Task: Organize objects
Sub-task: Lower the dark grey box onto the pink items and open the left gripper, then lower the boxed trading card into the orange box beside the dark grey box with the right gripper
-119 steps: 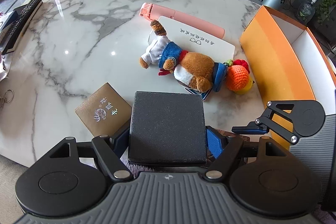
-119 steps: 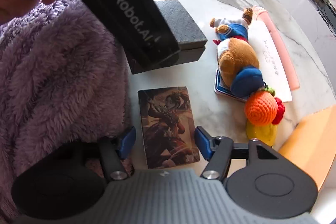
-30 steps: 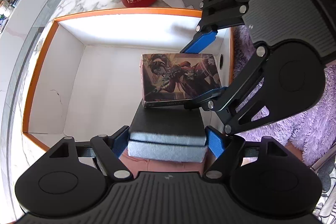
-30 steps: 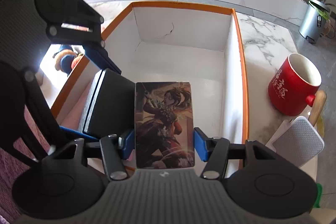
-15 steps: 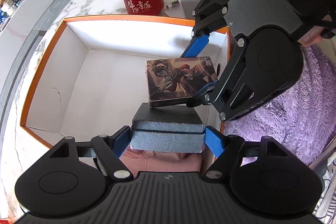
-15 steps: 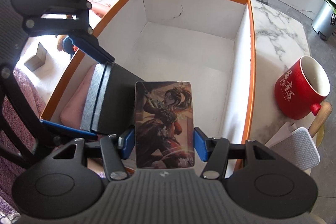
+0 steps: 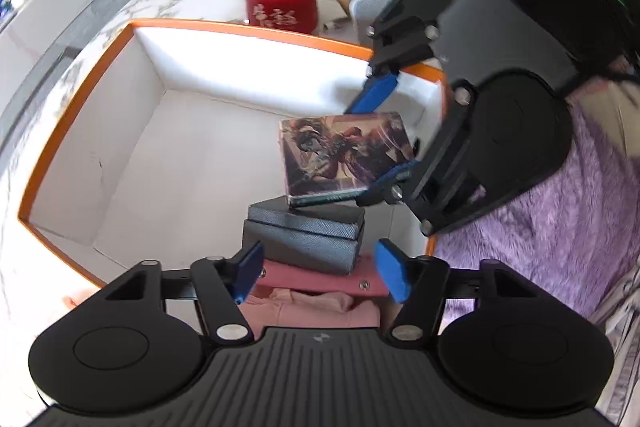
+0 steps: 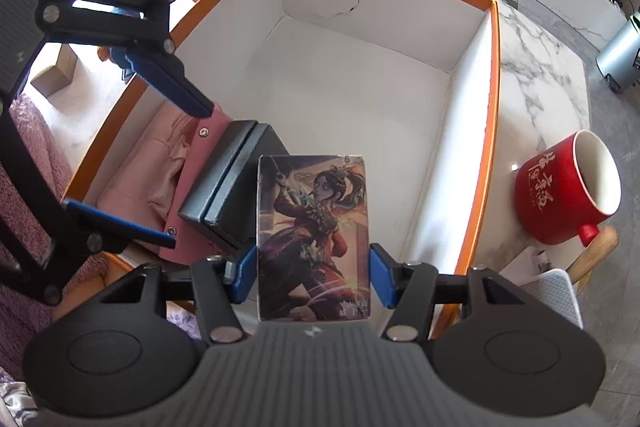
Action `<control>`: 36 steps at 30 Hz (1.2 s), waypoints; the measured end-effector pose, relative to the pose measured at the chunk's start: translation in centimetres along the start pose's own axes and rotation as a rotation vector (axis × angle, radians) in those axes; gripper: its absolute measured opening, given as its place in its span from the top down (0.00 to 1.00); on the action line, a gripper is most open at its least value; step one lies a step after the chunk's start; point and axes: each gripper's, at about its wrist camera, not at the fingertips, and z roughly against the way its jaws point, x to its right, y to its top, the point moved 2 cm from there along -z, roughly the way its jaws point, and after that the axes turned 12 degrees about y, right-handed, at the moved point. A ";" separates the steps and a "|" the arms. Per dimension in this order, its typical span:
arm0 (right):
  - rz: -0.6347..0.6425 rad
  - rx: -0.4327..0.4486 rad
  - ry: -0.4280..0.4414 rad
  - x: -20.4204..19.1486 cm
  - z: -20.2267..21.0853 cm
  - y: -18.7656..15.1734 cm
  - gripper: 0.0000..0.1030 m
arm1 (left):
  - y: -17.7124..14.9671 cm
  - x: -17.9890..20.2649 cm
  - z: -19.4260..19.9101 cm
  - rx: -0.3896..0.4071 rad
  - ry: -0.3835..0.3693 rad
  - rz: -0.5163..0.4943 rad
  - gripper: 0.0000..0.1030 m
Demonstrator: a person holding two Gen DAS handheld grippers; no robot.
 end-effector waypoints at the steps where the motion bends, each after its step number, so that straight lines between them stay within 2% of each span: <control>1: 0.010 -0.005 -0.001 -0.1 0.0 0.1 0.42 | -0.1 -0.1 0.0 0.009 -0.006 0.006 0.31; 4: 0.069 -0.028 -0.025 -0.6 0.0 0.2 0.42 | -0.3 -0.4 -0.1 0.017 -0.014 0.009 0.30; 8: 0.150 -0.071 -0.063 -1.0 -0.2 0.1 0.42 | -0.4 -0.9 -0.5 0.026 -0.006 -0.001 0.20; 14: 0.217 -0.115 -0.084 -1.3 -0.1 0.9 0.42 | -0.3 -1.0 -0.9 0.036 -0.024 0.019 0.20; 18: 0.083 -0.101 0.016 0.6 0.4 1.9 0.42 | -0.2 -0.8 -1.1 0.061 -0.045 0.032 0.23; 22: -0.112 -0.032 0.160 3.6 1.1 2.2 0.42 | -0.3 -0.6 -1.6 0.067 -0.049 0.031 0.30; 27: -0.317 0.064 0.330 5.8 1.9 2.0 0.42 | -0.4 -0.6 -2.0 0.078 -0.053 0.042 0.30; 33: -0.325 0.046 0.302 5.5 1.4 2.2 0.42 | -0.2 -0.8 -1.9 0.075 -0.049 0.044 0.30; 36: -0.319 -0.022 0.282 5.0 -0.3 1.9 0.42 | -0.3 -0.6 -1.9 0.066 -0.028 0.014 0.30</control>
